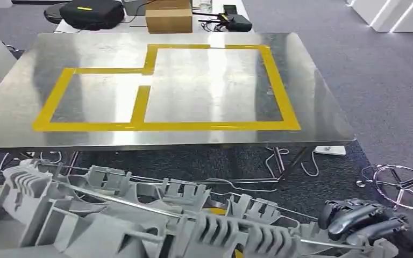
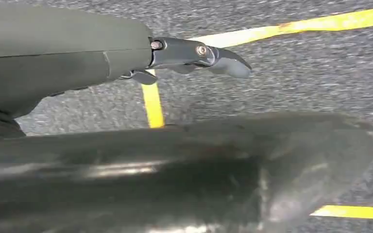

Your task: Take the parts from the cabinet and place them on the table.

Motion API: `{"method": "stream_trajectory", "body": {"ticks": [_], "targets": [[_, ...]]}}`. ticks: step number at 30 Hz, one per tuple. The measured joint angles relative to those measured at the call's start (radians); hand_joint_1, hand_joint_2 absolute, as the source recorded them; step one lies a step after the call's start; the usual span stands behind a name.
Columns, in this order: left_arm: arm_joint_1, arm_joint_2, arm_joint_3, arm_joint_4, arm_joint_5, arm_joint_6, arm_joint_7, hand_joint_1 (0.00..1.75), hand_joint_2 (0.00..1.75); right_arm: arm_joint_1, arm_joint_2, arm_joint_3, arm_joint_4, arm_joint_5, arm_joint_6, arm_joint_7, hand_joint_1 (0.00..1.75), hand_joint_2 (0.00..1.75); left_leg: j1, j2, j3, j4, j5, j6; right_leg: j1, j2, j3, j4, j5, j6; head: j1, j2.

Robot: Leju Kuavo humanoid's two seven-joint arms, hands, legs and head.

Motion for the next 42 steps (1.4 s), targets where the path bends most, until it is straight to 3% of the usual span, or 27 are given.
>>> {"method": "stream_trajectory", "body": {"ticks": [2,3,4,5,8,9,12,13,14,15,17,18,19,20,23,24,27,28,29,30,33,34,36,38,39,40,42], "targets": [[0.000,0.000,0.000,0.000,0.000,0.000,0.000,0.00,0.00,0.000,0.000,0.000,0.000,0.000,0.001,-0.001,1.75,1.75,0.000,-0.001,0.026,-0.003,-0.022,-0.007,0.000,-0.002,0.050,-0.166,0.132,-0.008,0.001,0.000],[-0.003,0.000,0.000,0.000,0.001,0.000,0.000,0.00,0.00,0.001,0.000,0.000,0.000,0.000,0.001,-0.002,1.75,1.75,-0.004,-0.002,0.040,0.002,-0.030,-0.014,0.003,-0.003,0.049,-0.192,0.157,-0.012,0.002,0.000],[-0.003,0.000,0.000,0.000,0.001,-0.001,0.000,0.00,0.00,-0.001,0.000,0.000,0.000,0.000,0.001,-0.002,1.75,1.75,-0.005,-0.002,0.038,-0.006,-0.033,-0.019,0.005,-0.003,0.050,-0.194,0.137,-0.022,0.002,0.000],[-0.004,0.000,-0.001,0.000,0.001,-0.001,0.000,0.00,0.00,0.000,-0.001,0.000,-0.004,0.000,0.001,-0.002,1.75,1.75,-0.005,-0.001,0.038,-0.015,-0.035,-0.026,0.006,0.000,0.057,-0.196,0.154,-0.029,0.001,0.000],[-0.007,-0.001,-0.001,0.000,0.001,-0.004,-0.001,0.00,0.00,-0.001,-0.001,-0.001,-0.009,0.001,0.005,-0.002,1.75,1.75,-0.005,0.000,0.040,0.020,-0.027,-0.040,-0.003,0.002,0.081,-0.209,0.149,-0.041,0.001,0.000],[-0.010,-0.004,-0.002,0.000,0.001,-0.007,-0.002,0.00,0.00,-0.002,-0.001,-0.002,-0.011,0.002,0.008,-0.001,1.75,1.75,-0.005,0.000,0.010,0.073,-0.031,-0.044,-0.003,0.000,0.088,-0.213,0.144,-0.047,-0.006,0.000],[-0.010,-0.007,-0.008,0.000,0.000,-0.010,-0.002,0.00,0.00,-0.002,-0.001,-0.004,-0.011,0.003,0.011,0.000,1.75,1.75,-0.005,0.001,-0.122,0.262,-0.126,-0.050,-0.002,0.001,0.099,-0.215,0.128,-0.054,-0.007,0.000],[-0.008,-0.008,-0.010,0.000,0.000,-0.010,-0.003,0.00,0.00,-0.002,-0.002,-0.005,-0.011,0.003,0.011,0.000,1.75,1.75,-0.005,0.001,-0.150,0.283,-0.135,-0.048,-0.001,0.002,0.107,-0.215,0.121,-0.055,-0.007,0.000],[-0.007,-0.008,-0.011,0.000,0.000,-0.009,-0.003,0.00,0.00,-0.001,-0.002,-0.006,-0.011,0.003,0.011,0.000,1.75,1.75,-0.006,0.001,-0.156,0.268,-0.113,-0.046,-0.001,0.004,0.117,-0.215,0.114,-0.055,-0.008,0.000],[-0.007,-0.008,-0.011,0.000,0.000,-0.008,-0.003,0.00,0.00,-0.001,-0.002,-0.007,-0.011,0.003,0.011,0.001,1.75,1.75,-0.006,0.001,-0.145,0.220,-0.065,-0.044,-0.001,0.005,0.130,-0.215,0.105,-0.053,-0.007,0.000],[-0.007,-0.006,-0.015,0.000,0.002,-0.006,-0.002,0.00,0.00,-0.001,-0.002,-0.008,-0.011,0.005,0.011,0.002,1.75,1.75,-0.006,0.002,-0.095,0.072,0.054,-0.039,-0.002,0.004,0.154,-0.216,0.086,-0.047,-0.008,0.000],[-0.006,-0.006,-0.017,0.000,0.002,-0.006,-0.002,0.00,0.00,-0.001,-0.002,-0.009,-0.011,0.006,0.011,0.002,1.75,1.75,-0.007,0.005,-0.088,0.021,0.077,-0.036,0.002,0.004,0.158,-0.213,0.077,-0.040,-0.010,0.000],[-0.007,-0.006,-0.018,0.000,0.003,-0.007,-0.002,0.00,0.00,0.000,-0.003,-0.011,-0.013,0.011,0.009,0.000,1.75,1.75,-0.007,0.006,-0.080,0.002,0.037,-0.032,0.005,0.007,0.159,-0.212,0.072,-0.034,-0.014,0.000],[-0.007,-0.005,-0.018,0.000,0.003,-0.010,-0.001,0.00,0.00,-0.002,-0.005,-0.016,-0.014,0.017,0.007,-0.001,1.75,1.75,-0.009,0.005,-0.077,0.004,0.050,-0.027,0.005,0.007,0.156,-0.222,0.066,-0.026,-0.011,0.000],[-0.004,-0.006,-0.020,0.000,0.005,-0.015,-0.002,0.00,0.00,-0.008,-0.017,-0.045,-0.016,0.017,0.006,-0.002,1.75,1.75,-0.002,0.001,-0.052,-0.004,0.043,-0.005,0.005,0.004,0.181,-0.213,0.060,-0.005,-0.014,0.000],[-0.005,-0.005,-0.020,0.000,0.005,-0.016,-0.004,0.00,0.00,-0.015,-0.023,-0.063,-0.018,0.015,0.008,-0.001,1.75,1.75,-0.002,0.001,-0.041,-0.004,0.035,0.004,0.005,0.000,0.168,-0.176,0.050,0.001,-0.010,0.000],[-0.006,0.000,-0.023,0.000,0.007,-0.021,-0.008,0.00,0.00,-0.028,-0.034,-0.114,-0.018,0.007,0.018,-0.001,1.75,1.75,-0.004,0.001,-0.020,-0.004,0.012,0.010,0.004,0.000,0.026,0.053,-0.046,0.010,-0.005,0.000],[-0.004,0.000,-0.024,0.000,0.007,-0.021,-0.008,0.00,0.00,-0.028,-0.035,-0.129,-0.018,0.006,0.019,0.000,1.75,1.75,-0.005,0.001,-0.011,-0.004,0.005,0.010,0.004,0.000,-0.008,0.093,-0.055,0.010,-0.004,0.000],[-0.003,0.000,-0.024,0.000,0.007,-0.022,-0.009,0.00,0.00,-0.030,-0.036,-0.137,-0.018,0.005,0.020,0.000,1.75,1.75,-0.005,0.000,0.000,-0.004,-0.004,0.010,0.004,0.000,-0.022,0.087,-0.038,0.007,-0.005,0.000],[-0.002,0.000,-0.025,0.000,0.007,-0.024,-0.009,0.00,0.00,-0.032,-0.038,-0.148,-0.018,0.005,0.021,0.000,1.75,1.75,-0.005,-0.001,0.015,-0.004,-0.014,0.010,0.004,0.000,-0.015,0.041,0.001,0.006,-0.004,0.000],[-0.002,0.000,-0.026,0.000,0.007,-0.028,-0.009,0.00,0.00,-0.047,-0.045,-0.185,-0.013,-0.006,0.020,0.018,1.75,1.75,-0.005,-0.003,0.052,-0.006,-0.045,0.001,0.006,-0.001,0.043,-0.187,0.178,-0.013,0.000,0.000],[-0.004,0.000,-0.027,0.000,0.007,-0.030,-0.009,0.00,0.00,-0.060,-0.045,-0.205,-0.005,-0.008,0.019,0.030,1.75,1.75,-0.009,-0.004,0.056,-0.004,-0.050,-0.005,0.009,-0.002,0.043,-0.197,0.144,-0.015,0.000,0.000],[-0.005,0.000,-0.030,0.000,0.007,-0.031,-0.009,0.00,0.00,-0.084,-0.055,-0.269,0.010,0.004,0.014,0.050,1.75,1.75,-0.010,-0.001,0.063,-0.010,-0.049,-0.019,0.013,0.001,0.047,-0.204,0.152,-0.031,0.000,0.000],[-0.008,0.003,-0.035,0.000,0.008,-0.031,-0.009,0.00,0.00,-0.097,-0.061,-0.313,0.032,0.007,0.020,0.057,1.75,1.75,-0.011,-0.001,0.065,-0.006,-0.049,-0.024,0.003,0.002,0.076,-0.216,0.151,-0.036,-0.001,0.000],[-0.010,0.001,-0.036,0.000,0.008,-0.031,-0.009,0.00,0.00,-0.102,-0.065,-0.331,0.038,0.010,0.021,0.059,1.75,1.75,-0.012,0.000,0.051,0.030,-0.046,-0.029,0.001,-0.001,0.090,-0.224,0.148,-0.041,-0.002,0.000],[-0.012,0.000,-0.039,0.000,0.008,-0.031,-0.009,0.00,0.00,-0.113,-0.066,-0.347,0.047,0.021,0.018,0.061,1.75,1.75,-0.011,0.000,0.008,0.100,-0.058,-0.033,0.000,-0.003,0.098,-0.229,0.143,-0.047,-0.008,0.000],[-0.011,0.000,-0.043,0.000,0.011,-0.032,-0.009,0.00,0.00,-0.134,-0.068,-0.372,0.066,0.073,-0.009,0.075,1.75,1.75,-0.010,0.000,-0.089,0.231,-0.118,-0.039,0.000,-0.002,0.108,-0.229,0.131,-0.050,-0.008,0.000]]}}
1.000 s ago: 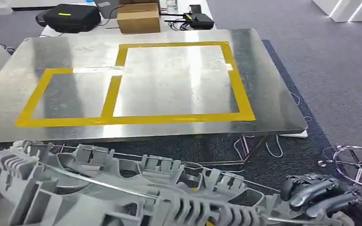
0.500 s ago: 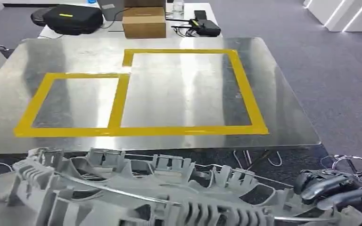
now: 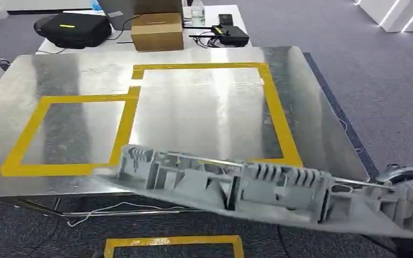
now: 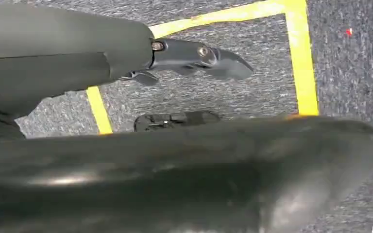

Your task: Take the parts from the cabinet and place them on the table.

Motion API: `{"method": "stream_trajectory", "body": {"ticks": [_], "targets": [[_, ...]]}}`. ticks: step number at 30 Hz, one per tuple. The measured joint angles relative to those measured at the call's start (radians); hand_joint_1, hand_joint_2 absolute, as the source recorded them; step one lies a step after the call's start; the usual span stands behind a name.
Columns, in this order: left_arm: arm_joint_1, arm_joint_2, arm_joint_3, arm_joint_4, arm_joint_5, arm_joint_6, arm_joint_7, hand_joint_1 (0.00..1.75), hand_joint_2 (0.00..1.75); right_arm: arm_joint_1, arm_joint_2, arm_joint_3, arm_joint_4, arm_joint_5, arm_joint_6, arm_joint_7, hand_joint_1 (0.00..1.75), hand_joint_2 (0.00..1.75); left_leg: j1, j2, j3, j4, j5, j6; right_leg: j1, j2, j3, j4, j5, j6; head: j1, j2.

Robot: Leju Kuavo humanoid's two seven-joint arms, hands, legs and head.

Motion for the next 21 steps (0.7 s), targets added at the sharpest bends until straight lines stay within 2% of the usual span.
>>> {"method": "stream_trajectory", "body": {"ticks": [1,2,3,4,5,6,7,8,9,10,12,13,15,16,17,18,19,20,21], "targets": [[0.003,0.000,0.000,0.000,0.000,0.000,0.000,0.00,0.00,-0.005,-0.001,-0.011,0.012,0.027,-0.011,0.009,1.75,1.75,0.000,0.000,-0.037,0.036,-0.027,-0.001,-0.001,0.001,0.008,0.000,-0.007,0.000,-0.001,0.000],[0.004,0.000,-0.002,0.000,0.000,-0.001,0.000,0.00,0.00,-0.011,-0.009,-0.027,0.031,0.072,-0.033,0.022,1.75,1.75,0.000,0.000,-0.058,0.039,-0.029,-0.002,-0.002,0.002,0.017,0.000,-0.016,0.001,0.000,0.000],[0.005,0.000,-0.003,0.000,0.000,-0.002,0.000,0.00,0.00,-0.023,-0.016,-0.037,0.050,0.120,-0.057,0.032,1.75,1.75,0.001,0.000,-0.061,0.009,0.001,-0.004,-0.003,0.003,0.030,0.000,-0.025,0.003,-0.001,0.000],[0.005,0.000,-0.006,0.000,0.000,-0.003,0.000,0.00,0.00,-0.043,-0.026,-0.046,0.076,0.183,-0.090,0.044,1.75,1.75,0.001,0.000,-0.048,-0.050,0.056,-0.005,-0.005,0.005,0.045,0.000,-0.035,0.007,0.000,0.000],[0.005,0.001,-0.008,0.000,0.000,-0.003,0.000,0.00,0.00,-0.062,-0.035,-0.052,0.103,0.239,-0.121,0.057,1.75,1.75,0.003,0.001,-0.026,-0.127,0.126,-0.006,-0.008,0.005,0.060,0.000,-0.046,0.012,0.000,0.000],[0.006,0.000,-0.010,0.000,0.000,-0.005,0.002,0.00,0.00,-0.077,-0.045,-0.053,0.128,0.282,-0.146,0.069,1.75,1.75,0.006,0.004,-0.014,-0.191,0.196,-0.009,-0.007,0.005,0.057,-0.001,-0.056,0.021,-0.003,0.000],[0.004,0.000,-0.014,0.000,0.000,-0.006,0.005,0.00,0.00,-0.098,-0.057,-0.053,0.161,0.333,-0.175,0.081,1.75,1.75,0.007,0.009,-0.018,-0.232,0.194,-0.002,-0.002,0.008,0.067,0.014,-0.066,0.030,-0.009,0.000],[0.001,0.000,-0.019,0.000,-0.001,-0.006,0.011,0.00,0.00,-0.119,-0.068,-0.053,0.187,0.388,-0.208,0.093,1.75,1.75,0.005,0.006,-0.018,-0.221,0.190,0.011,-0.002,0.010,0.065,0.009,-0.069,0.034,-0.005,0.000],[0.001,0.000,-0.025,0.000,-0.004,-0.006,0.011,0.00,0.00,-0.141,-0.085,-0.051,0.219,0.463,-0.246,0.116,1.75,1.75,0.003,0.005,-0.019,-0.221,0.201,0.018,-0.003,0.009,0.063,0.003,-0.072,0.040,-0.005,0.000],[0.000,0.000,-0.028,0.000,-0.004,-0.006,0.011,0.00,0.00,-0.158,-0.100,-0.050,0.253,0.532,-0.281,0.136,1.75,1.75,0.002,0.003,-0.019,-0.221,0.198,0.024,-0.004,0.008,0.069,-0.005,-0.073,0.041,-0.002,0.000],[-0.004,0.001,-0.034,0.000,-0.005,-0.008,0.009,0.00,0.00,-0.200,-0.135,-0.041,0.316,0.654,-0.334,0.175,1.75,1.75,0.009,0.001,-0.007,-0.223,0.192,0.038,-0.004,0.003,0.074,0.009,-0.088,0.053,-0.001,0.000],[-0.007,0.004,-0.036,0.000,-0.005,-0.008,0.009,0.00,0.00,-0.216,-0.154,-0.035,0.352,0.701,-0.354,0.189,1.75,1.75,0.009,0.001,-0.002,-0.223,0.187,0.046,-0.004,0.001,0.051,0.058,-0.112,0.057,0.002,0.000],[-0.012,0.007,-0.042,0.000,-0.005,-0.008,0.009,0.00,0.00,-0.239,-0.171,-0.025,0.406,0.724,-0.373,0.200,1.75,1.75,0.008,0.001,0.004,-0.223,0.178,0.051,-0.004,0.001,-0.050,0.232,-0.182,0.063,0.004,0.000],[-0.012,0.007,-0.045,0.000,-0.005,-0.010,0.009,0.00,0.00,-0.247,-0.176,-0.019,0.428,0.731,-0.375,0.202,1.75,1.75,0.007,0.001,0.008,-0.223,0.173,0.051,-0.004,0.001,-0.103,0.309,-0.199,0.063,0.005,0.000],[-0.011,0.007,-0.050,0.000,-0.006,-0.011,0.009,0.00,0.00,-0.254,-0.183,-0.012,0.451,0.756,-0.375,0.216,1.75,1.75,0.007,0.000,0.013,-0.223,0.168,0.051,-0.004,0.001,-0.129,0.330,-0.186,0.063,0.005,0.000],[-0.010,0.007,-0.052,0.000,-0.007,-0.013,0.009,0.00,0.00,-0.267,-0.191,-0.001,0.474,0.782,-0.375,0.234,1.75,1.75,0.007,-0.001,0.021,-0.223,0.163,0.050,-0.004,0.001,-0.131,0.305,-0.148,0.061,0.005,0.000],[-0.011,0.008,-0.054,0.000,-0.008,-0.014,0.009,0.00,0.00,-0.283,-0.201,0.013,0.503,0.829,-0.374,0.256,1.75,1.75,0.007,-0.002,0.030,-0.223,0.157,0.047,-0.005,0.001,-0.114,0.243,-0.094,0.060,0.005,0.000],[-0.013,0.008,-0.056,0.000,-0.008,-0.014,0.009,0.00,0.00,-0.298,-0.211,0.025,0.532,0.865,-0.375,0.271,1.75,1.75,0.008,-0.003,0.042,-0.223,0.151,0.044,-0.005,0.001,-0.079,0.147,-0.029,0.056,0.005,0.000],[-0.014,0.009,-0.058,0.000,-0.008,-0.015,0.009,0.00,0.00,-0.320,-0.220,0.043,0.570,0.904,-0.370,0.284,1.75,1.75,0.009,-0.004,0.052,-0.223,0.144,0.039,-0.005,0.001,-0.045,0.054,0.025,0.055,0.006,0.000]]}}
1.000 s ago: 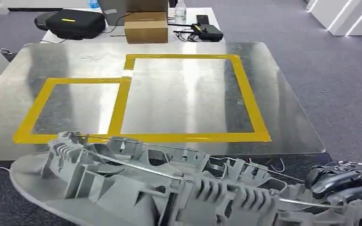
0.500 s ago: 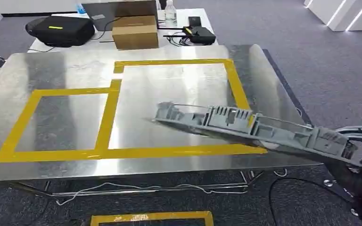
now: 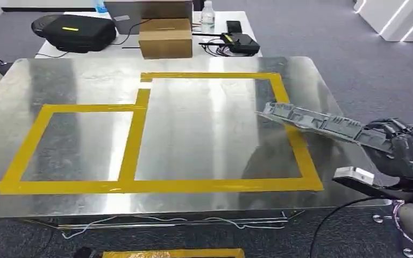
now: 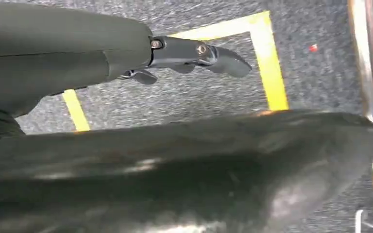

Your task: Take the parts from the cabinet and place them on the table.

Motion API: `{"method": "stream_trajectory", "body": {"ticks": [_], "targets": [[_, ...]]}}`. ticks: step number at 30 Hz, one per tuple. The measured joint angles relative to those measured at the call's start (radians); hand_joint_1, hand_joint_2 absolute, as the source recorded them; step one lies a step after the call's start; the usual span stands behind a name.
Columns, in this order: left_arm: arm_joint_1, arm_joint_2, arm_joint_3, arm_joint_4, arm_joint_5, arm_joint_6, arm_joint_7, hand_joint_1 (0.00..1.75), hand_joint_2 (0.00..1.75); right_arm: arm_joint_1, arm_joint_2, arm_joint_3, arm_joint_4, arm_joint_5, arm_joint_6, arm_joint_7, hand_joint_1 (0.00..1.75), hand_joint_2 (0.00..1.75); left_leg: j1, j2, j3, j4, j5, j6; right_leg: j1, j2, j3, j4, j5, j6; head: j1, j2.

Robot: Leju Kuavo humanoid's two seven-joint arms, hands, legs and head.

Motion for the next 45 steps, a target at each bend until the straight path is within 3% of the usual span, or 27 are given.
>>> {"method": "stream_trajectory", "body": {"ticks": [1,4,6,7,9,11,12,13,15,16,17,20,22,25,26,27,28,30,31,32,33,37,38,41,42,43,45], "targets": [[-0.002,0.002,-0.001,0.000,0.000,-0.001,0.000,0.00,0.00,-0.030,-0.002,0.022,0.055,0.034,0.009,0.011,1.75,1.75,-0.006,0.000,0.002,0.000,-0.005,-0.007,0.005,0.002,0.018,-0.020,-0.015,-0.001,0.000,0.000],[-0.006,0.005,-0.014,0.000,-0.003,-0.006,0.001,0.00,0.00,-0.089,-0.014,0.099,0.206,0.118,0.050,0.020,1.75,1.75,-0.002,0.001,0.002,-0.010,0.001,-0.023,0.010,0.004,0.016,-0.030,-0.015,-0.018,-0.001,0.000],[-0.008,0.008,-0.019,0.000,-0.004,-0.010,0.001,0.00,0.00,-0.131,-0.022,0.156,0.298,0.155,0.074,0.012,1.75,1.75,-0.003,0.001,0.002,-0.008,-0.006,-0.035,0.002,0.002,0.022,-0.044,-0.008,-0.032,-0.001,0.000],[-0.009,0.008,-0.023,0.000,-0.004,-0.012,0.001,0.00,0.00,-0.156,-0.022,0.187,0.347,0.171,0.080,0.012,1.75,1.75,-0.004,0.001,-0.014,0.025,-0.030,-0.038,0.001,0.001,0.022,-0.046,-0.008,-0.039,-0.007,0.000],[-0.011,0.010,-0.028,0.000,-0.006,-0.013,0.001,0.00,0.00,-0.203,-0.022,0.244,0.438,0.200,0.086,0.005,1.75,1.75,-0.004,0.002,-0.092,0.174,-0.102,-0.042,0.002,-0.001,0.020,-0.046,-0.008,-0.043,-0.009,0.000],[-0.010,0.013,-0.037,0.000,-0.006,-0.015,0.004,0.00,0.00,-0.246,-0.021,0.299,0.518,0.217,0.090,-0.014,1.75,1.75,-0.004,0.002,-0.155,0.282,-0.126,-0.043,0.004,-0.002,0.020,-0.045,-0.010,-0.045,-0.009,0.000],[-0.010,0.015,-0.042,0.000,-0.007,-0.016,0.006,0.00,0.00,-0.269,-0.018,0.326,0.551,0.225,0.089,-0.033,1.75,1.75,-0.004,0.002,-0.158,0.273,-0.104,-0.042,0.004,-0.002,0.021,-0.045,-0.010,-0.045,-0.008,0.000],[-0.012,0.016,-0.044,0.000,-0.010,-0.016,0.007,0.00,0.00,-0.292,-0.014,0.350,0.574,0.232,0.089,-0.052,1.75,1.75,-0.004,0.002,-0.142,0.227,-0.059,-0.040,0.004,-0.001,0.021,-0.045,-0.010,-0.045,-0.008,0.000],[-0.017,0.021,-0.049,0.000,-0.010,-0.016,0.010,0.00,0.00,-0.351,0.005,0.400,0.625,0.233,0.095,-0.059,1.75,1.75,-0.004,0.004,-0.071,0.068,0.037,-0.033,0.004,0.002,0.022,-0.044,-0.012,-0.043,-0.009,0.000],[-0.021,0.023,-0.052,0.000,-0.010,-0.016,0.012,0.00,0.00,-0.375,0.016,0.423,0.649,0.233,0.096,-0.058,1.75,1.75,-0.005,0.007,-0.046,0.011,0.050,-0.029,0.008,0.005,0.020,-0.043,-0.013,-0.039,-0.011,0.000],[-0.028,0.024,-0.054,0.000,-0.010,-0.016,0.013,0.00,0.00,-0.392,0.019,0.441,0.667,0.234,0.097,-0.059,1.75,1.75,-0.004,0.005,-0.036,-0.018,0.034,-0.026,0.013,0.008,0.015,-0.037,-0.016,-0.033,-0.014,0.000],[-0.028,0.025,-0.067,0.000,-0.021,-0.019,0.023,0.00,0.00,-0.450,0.052,0.493,0.708,0.238,0.112,-0.117,1.75,1.75,-0.006,0.002,-0.041,-0.014,0.037,-0.014,0.011,0.006,0.018,-0.047,-0.010,-0.021,-0.008,0.000],[-0.035,0.026,-0.074,0.000,-0.029,-0.022,0.029,0.00,0.00,-0.502,0.087,0.547,0.721,0.243,0.134,-0.155,1.75,1.75,0.002,0.009,-0.036,-0.017,0.038,-0.006,0.011,0.003,-0.002,-0.013,-0.035,-0.010,0.000,0.000],[-0.057,0.031,-0.090,0.000,-0.039,-0.026,0.042,0.00,0.00,-0.556,0.163,0.636,0.742,0.229,0.160,-0.179,1.75,1.75,0.003,0.013,-0.035,-0.017,0.036,-0.001,0.005,0.001,-0.111,0.217,-0.134,0.000,0.006,0.000],[-0.060,0.030,-0.095,0.000,-0.040,-0.027,0.045,0.00,0.00,-0.565,0.188,0.662,0.746,0.225,0.165,-0.182,1.75,1.75,0.004,0.013,-0.034,-0.017,0.036,-0.001,0.002,0.001,-0.135,0.261,-0.141,0.002,0.005,0.000],[-0.062,0.030,-0.098,0.000,-0.041,-0.028,0.047,0.00,0.00,-0.572,0.206,0.685,0.748,0.221,0.170,-0.183,1.75,1.75,0.005,0.011,-0.032,-0.017,0.035,-0.002,0.000,0.001,-0.138,0.260,-0.126,0.003,0.006,0.000],[-0.063,0.030,-0.100,-0.001,-0.042,-0.029,0.052,0.00,0.00,-0.580,0.229,0.709,0.751,0.214,0.173,-0.186,1.75,1.75,0.008,0.009,-0.030,-0.016,0.034,-0.005,-0.002,0.001,-0.119,0.215,-0.089,0.004,0.006,0.000],[-0.063,0.030,-0.103,-0.001,-0.046,-0.032,0.054,0.00,0.00,-0.595,0.254,0.738,0.752,0.179,0.175,-0.186,1.75,1.75,0.015,0.000,-0.021,-0.016,0.027,-0.015,-0.007,0.000,-0.038,0.046,0.001,0.008,0.006,0.000],[-0.063,0.030,-0.109,-0.001,-0.046,-0.034,0.055,0.00,0.00,-0.603,0.261,0.759,0.754,0.147,0.175,-0.183,1.75,1.75,0.016,-0.004,-0.019,-0.015,0.024,-0.024,-0.010,0.002,-0.011,-0.010,0.007,0.013,0.006,0.000],[-0.064,0.035,-0.113,-0.001,-0.045,-0.035,0.055,0.00,0.00,-0.613,0.267,0.781,0.756,0.120,0.174,-0.180,1.75,1.75,0.011,-0.008,-0.022,-0.010,0.025,-0.032,-0.004,0.005,0.002,-0.027,0.000,0.010,0.011,0.000],[-0.063,0.035,-0.117,-0.001,-0.045,-0.037,0.055,0.00,0.00,-0.617,0.270,0.806,0.758,0.100,0.172,-0.177,1.75,1.75,0.011,-0.008,-0.026,-0.014,0.029,-0.038,-0.003,0.006,0.000,-0.028,-0.006,-0.007,0.007,0.000],[-0.061,0.034,-0.120,-0.001,-0.035,-0.046,0.056,0.00,0.00,-0.612,0.273,0.847,0.774,0.049,0.153,-0.164,1.75,1.75,0.015,-0.001,-0.026,-0.013,0.020,-0.058,-0.005,0.006,0.005,-0.040,-0.002,-0.037,-0.001,0.000],[-0.061,0.033,-0.122,-0.001,-0.033,-0.050,0.055,0.00,0.00,-0.613,0.274,0.850,0.786,0.035,0.145,-0.154,1.75,1.75,0.013,0.001,-0.049,0.037,-0.013,-0.058,-0.004,0.005,0.006,-0.042,-0.001,-0.045,-0.005,0.000],[-0.057,0.035,-0.123,-0.001,-0.025,-0.057,0.051,0.00,0.00,-0.608,0.274,0.860,0.816,0.017,0.137,-0.135,1.75,1.75,0.013,0.001,-0.158,0.252,-0.101,-0.058,-0.001,0.004,0.006,-0.042,-0.003,-0.049,-0.008,0.000],[-0.054,0.037,-0.123,-0.001,-0.021,-0.062,0.047,0.00,0.00,-0.607,0.274,0.862,0.829,0.011,0.135,-0.129,1.75,1.75,0.013,0.001,-0.176,0.279,-0.099,-0.057,0.000,0.004,0.007,-0.042,-0.003,-0.049,-0.008,0.000],[-0.051,0.037,-0.124,-0.001,-0.019,-0.065,0.042,0.00,0.00,-0.607,0.273,0.864,0.838,0.006,0.135,-0.125,1.75,1.75,0.013,0.001,-0.169,0.259,-0.072,-0.056,-0.001,0.004,0.008,-0.042,-0.003,-0.049,-0.008,0.000],[-0.050,0.041,-0.124,-0.001,-0.016,-0.075,0.031,0.00,0.00,-0.608,0.274,0.865,0.857,-0.005,0.142,-0.109,1.75,1.75,0.014,0.001,-0.102,0.122,0.015,-0.054,-0.002,0.004,0.013,-0.041,-0.006,-0.045,-0.010,0.000]]}}
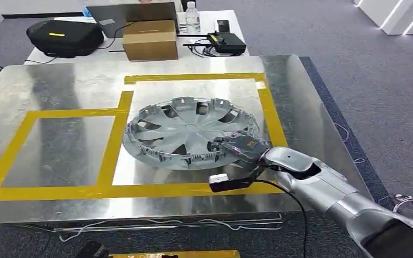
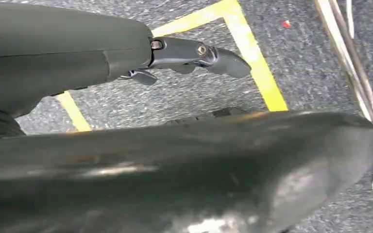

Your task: Take the parts from the cabinet and place them on the table.

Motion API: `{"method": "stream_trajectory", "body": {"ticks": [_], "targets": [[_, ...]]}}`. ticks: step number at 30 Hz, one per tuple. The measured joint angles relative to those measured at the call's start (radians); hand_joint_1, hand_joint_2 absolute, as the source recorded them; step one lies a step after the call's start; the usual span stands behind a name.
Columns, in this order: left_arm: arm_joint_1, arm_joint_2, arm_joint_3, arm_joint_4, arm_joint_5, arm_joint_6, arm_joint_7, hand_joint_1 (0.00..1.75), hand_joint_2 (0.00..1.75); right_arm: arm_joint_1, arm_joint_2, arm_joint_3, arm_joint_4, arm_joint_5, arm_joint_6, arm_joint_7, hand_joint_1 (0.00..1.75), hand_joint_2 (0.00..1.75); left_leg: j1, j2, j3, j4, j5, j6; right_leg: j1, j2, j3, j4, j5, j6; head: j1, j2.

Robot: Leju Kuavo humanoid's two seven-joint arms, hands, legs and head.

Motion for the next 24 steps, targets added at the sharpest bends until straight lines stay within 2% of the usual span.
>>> {"method": "stream_trajectory", "body": {"ticks": [1,4,7,8,9,10,12,13,14,15,16,17,18,19,21,23,24], "targets": [[0.000,0.003,0.000,0.000,0.000,-0.001,-0.002,0.00,0.00,-0.001,0.000,0.000,0.006,-0.002,0.003,0.003,1.75,1.75,0.000,0.000,0.021,-0.040,0.018,0.000,-0.001,0.000,0.002,0.000,-0.001,0.002,0.000,0.000],[0.000,0.003,0.000,0.000,0.000,-0.002,-0.002,0.00,0.00,-0.001,0.000,0.000,0.006,-0.003,0.004,0.003,1.75,1.75,0.000,0.000,0.024,-0.045,0.020,0.000,-0.001,0.000,0.002,0.000,-0.001,0.002,0.000,0.000],[0.000,0.003,0.000,0.000,0.001,-0.003,-0.005,0.00,0.00,-0.002,-0.001,0.000,0.014,-0.005,0.006,0.006,1.75,1.75,0.001,0.002,0.049,-0.090,0.034,-0.001,0.001,0.000,0.003,0.001,-0.003,0.008,-0.001,0.000],[0.000,0.003,0.000,0.000,0.003,-0.007,-0.010,0.00,0.00,-0.009,-0.006,0.000,0.030,-0.008,0.007,0.013,1.75,1.75,0.002,-0.002,0.064,-0.126,0.016,0.009,0.011,0.002,-0.004,0.006,-0.007,0.019,-0.003,0.000],[0.005,0.003,0.000,0.000,0.003,-0.007,-0.011,0.00,0.00,-0.010,-0.014,0.000,0.051,-0.009,0.018,0.031,1.75,1.75,0.003,0.000,0.070,-0.130,0.017,0.033,0.006,0.000,0.001,0.003,-0.012,0.038,0.001,0.000],[0.005,0.003,0.000,0.000,0.003,-0.007,-0.013,0.00,0.00,-0.013,-0.014,0.000,0.057,-0.010,0.021,0.035,1.75,1.75,0.003,0.000,0.071,-0.130,0.016,0.038,0.006,-0.003,-0.014,0.042,-0.040,0.041,0.006,0.000],[0.005,0.006,0.000,0.000,0.006,-0.008,-0.016,0.00,0.00,-0.017,-0.016,0.000,0.073,-0.011,0.027,0.043,1.75,1.75,0.001,0.000,0.071,-0.130,0.016,0.043,0.006,-0.003,-0.090,0.204,-0.119,0.045,0.008,0.000],[0.007,0.006,0.000,0.000,0.010,-0.010,-0.019,0.00,0.00,-0.016,-0.017,0.000,0.081,-0.011,0.028,0.045,1.75,1.75,0.000,0.000,0.071,-0.130,0.016,0.045,0.006,-0.003,-0.128,0.282,-0.146,0.045,0.009,0.000],[0.009,0.007,0.000,0.000,0.011,-0.010,-0.020,0.00,0.00,-0.015,-0.018,0.000,0.089,-0.011,0.029,0.046,1.75,1.75,-0.001,0.000,0.072,-0.130,0.015,0.046,0.006,-0.003,-0.148,0.319,-0.152,0.045,0.009,0.000],[0.010,0.008,0.000,0.000,0.012,-0.011,-0.022,0.00,0.00,-0.015,-0.019,0.000,0.095,-0.011,0.029,0.046,1.75,1.75,-0.002,-0.001,0.072,-0.130,0.015,0.046,0.006,-0.003,-0.145,0.308,-0.134,0.042,0.009,0.000],[0.011,0.007,0.000,0.000,0.013,-0.011,-0.024,0.00,0.00,-0.015,-0.020,0.000,0.098,-0.011,0.029,0.047,1.75,1.75,-0.003,-0.002,0.074,-0.130,0.015,0.046,0.007,-0.003,-0.119,0.251,-0.096,0.038,0.009,0.000],[0.012,0.007,0.000,0.000,0.016,-0.013,-0.026,0.00,0.00,-0.017,-0.021,0.000,0.103,-0.011,0.032,0.050,1.75,1.75,-0.003,-0.003,0.077,-0.130,0.015,0.045,0.008,-0.003,-0.070,0.154,-0.048,0.031,0.009,0.000],[0.012,0.007,0.000,0.000,0.018,-0.013,-0.029,0.00,0.00,-0.020,-0.021,-0.001,0.106,-0.011,0.035,0.051,1.75,1.75,-0.004,-0.004,0.080,-0.130,0.014,0.044,0.009,-0.003,-0.022,0.062,-0.011,0.025,0.009,0.000],[0.011,0.008,0.000,0.000,0.019,-0.014,-0.031,0.00,0.00,-0.024,-0.021,-0.002,0.109,-0.012,0.038,0.053,1.75,1.75,-0.007,-0.005,0.080,-0.129,0.013,0.040,0.013,-0.005,0.003,0.003,-0.012,0.021,0.009,0.000],[0.012,0.009,0.000,0.000,0.021,-0.016,-0.032,0.00,0.00,-0.028,-0.021,-0.003,0.115,-0.013,0.041,0.054,1.75,1.75,-0.009,-0.007,0.079,-0.131,0.015,0.028,0.015,-0.004,0.007,0.001,-0.007,0.022,0.008,0.000],[0.015,0.009,0.000,0.000,0.022,-0.019,-0.033,0.00,0.00,-0.030,-0.021,-0.003,0.124,-0.011,0.047,0.058,1.75,1.75,-0.007,-0.007,0.084,-0.142,0.021,0.013,0.017,-0.003,0.007,-0.004,-0.002,0.010,0.008,0.000],[0.015,0.010,0.000,0.000,0.024,-0.020,-0.034,0.00,0.00,-0.033,-0.021,-0.003,0.126,-0.010,0.053,0.061,1.75,1.75,-0.005,-0.005,0.082,-0.138,0.018,0.010,0.006,-0.004,0.013,-0.015,0.008,0.003,0.007,0.000]]}}
